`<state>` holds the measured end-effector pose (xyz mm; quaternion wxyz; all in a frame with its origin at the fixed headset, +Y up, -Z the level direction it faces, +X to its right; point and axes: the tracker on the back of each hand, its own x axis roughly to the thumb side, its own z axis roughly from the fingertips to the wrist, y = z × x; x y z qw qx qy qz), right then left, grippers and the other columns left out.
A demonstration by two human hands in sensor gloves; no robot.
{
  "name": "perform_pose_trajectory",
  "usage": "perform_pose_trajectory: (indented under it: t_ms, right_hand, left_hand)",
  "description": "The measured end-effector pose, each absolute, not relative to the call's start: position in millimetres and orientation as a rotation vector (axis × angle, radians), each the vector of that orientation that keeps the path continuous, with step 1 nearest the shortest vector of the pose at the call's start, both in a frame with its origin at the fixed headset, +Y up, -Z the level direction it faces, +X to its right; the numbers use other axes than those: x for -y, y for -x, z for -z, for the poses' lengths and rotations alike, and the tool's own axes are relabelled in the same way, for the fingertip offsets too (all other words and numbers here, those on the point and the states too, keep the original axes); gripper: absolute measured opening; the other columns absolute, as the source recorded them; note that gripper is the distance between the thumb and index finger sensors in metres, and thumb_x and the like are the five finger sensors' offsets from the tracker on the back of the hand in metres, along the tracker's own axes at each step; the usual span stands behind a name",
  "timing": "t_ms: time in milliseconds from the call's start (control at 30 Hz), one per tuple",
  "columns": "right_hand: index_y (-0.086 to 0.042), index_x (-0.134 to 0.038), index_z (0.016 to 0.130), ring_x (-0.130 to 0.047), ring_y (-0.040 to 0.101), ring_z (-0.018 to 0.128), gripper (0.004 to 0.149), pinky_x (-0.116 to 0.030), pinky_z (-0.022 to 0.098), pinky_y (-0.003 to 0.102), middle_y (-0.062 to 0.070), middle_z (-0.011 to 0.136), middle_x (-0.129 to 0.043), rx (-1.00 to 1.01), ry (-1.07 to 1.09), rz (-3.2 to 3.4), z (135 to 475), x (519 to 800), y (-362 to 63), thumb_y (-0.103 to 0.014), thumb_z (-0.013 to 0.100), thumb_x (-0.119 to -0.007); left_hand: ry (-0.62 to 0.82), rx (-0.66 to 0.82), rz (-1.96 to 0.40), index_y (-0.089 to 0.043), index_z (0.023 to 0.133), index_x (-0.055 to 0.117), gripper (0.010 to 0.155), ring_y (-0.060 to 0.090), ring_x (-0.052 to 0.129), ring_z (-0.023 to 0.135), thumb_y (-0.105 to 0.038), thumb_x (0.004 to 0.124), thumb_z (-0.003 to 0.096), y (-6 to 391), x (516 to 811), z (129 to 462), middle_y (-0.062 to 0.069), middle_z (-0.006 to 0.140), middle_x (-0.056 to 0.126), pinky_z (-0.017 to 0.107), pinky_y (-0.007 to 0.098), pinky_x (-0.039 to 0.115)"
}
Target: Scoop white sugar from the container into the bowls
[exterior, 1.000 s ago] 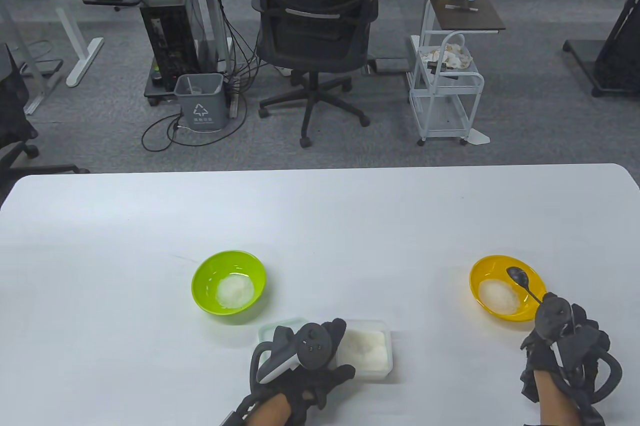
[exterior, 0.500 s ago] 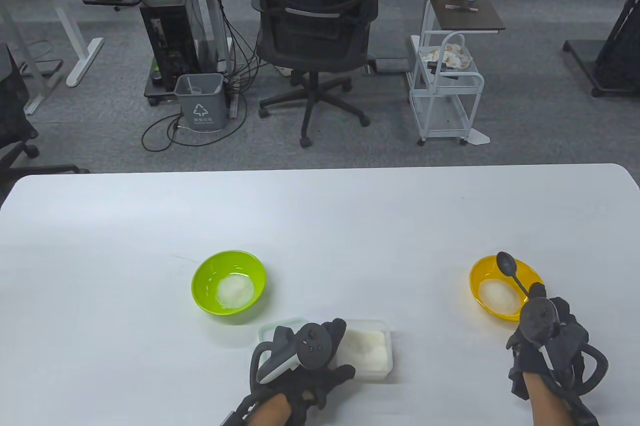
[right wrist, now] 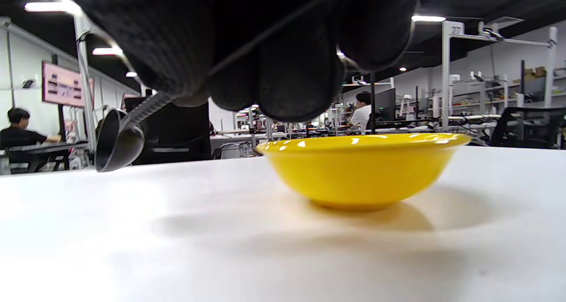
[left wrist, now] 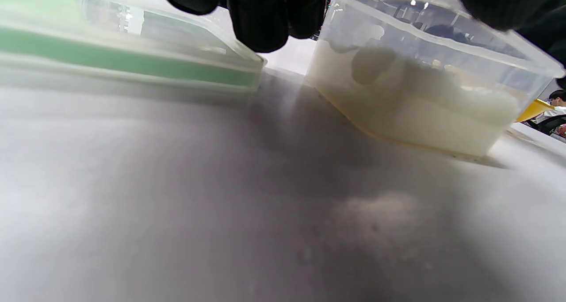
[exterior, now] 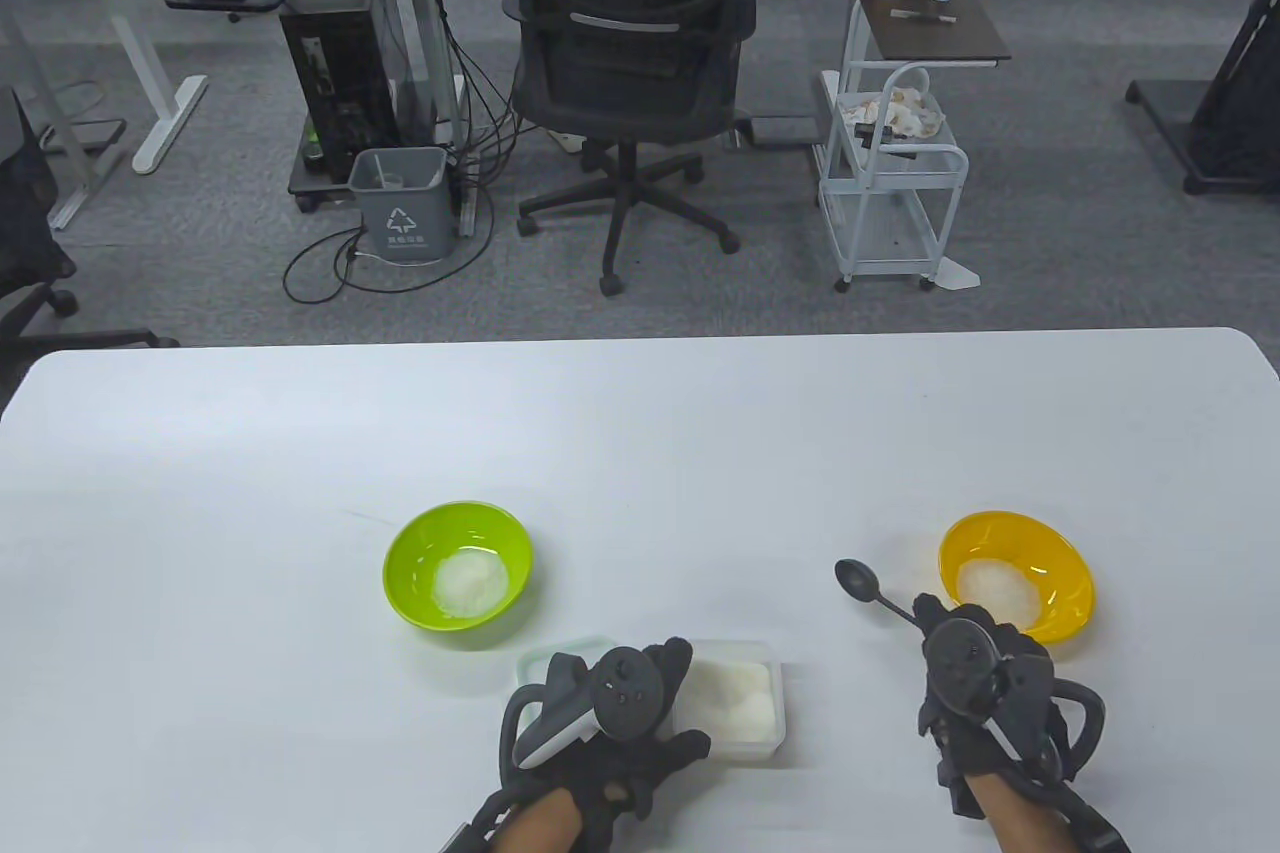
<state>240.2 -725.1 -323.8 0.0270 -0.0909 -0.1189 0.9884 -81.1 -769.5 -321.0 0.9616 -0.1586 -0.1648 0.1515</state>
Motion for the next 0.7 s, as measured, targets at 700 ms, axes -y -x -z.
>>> perform_pose_trajectory:
  t_ms: [700]
  right_hand:
    - [-0.028,-0.077,0.095,-0.098,0.026,0.06,0.049,-0.069,0.064,0.05,0.009,0.085,-0.089,-0.094,0.271,-3.128,341,767,-224,-0.034,0.047,-0.08]
  left_hand:
    - [0.321,0.335,-0.305,-0.041,0.112,0.03,0.089,0.021,0.065,0.112,-0.072,0.068,0.0377,81,770,321,-0.007,0.122,0.047,0.084,0.052,0.048]
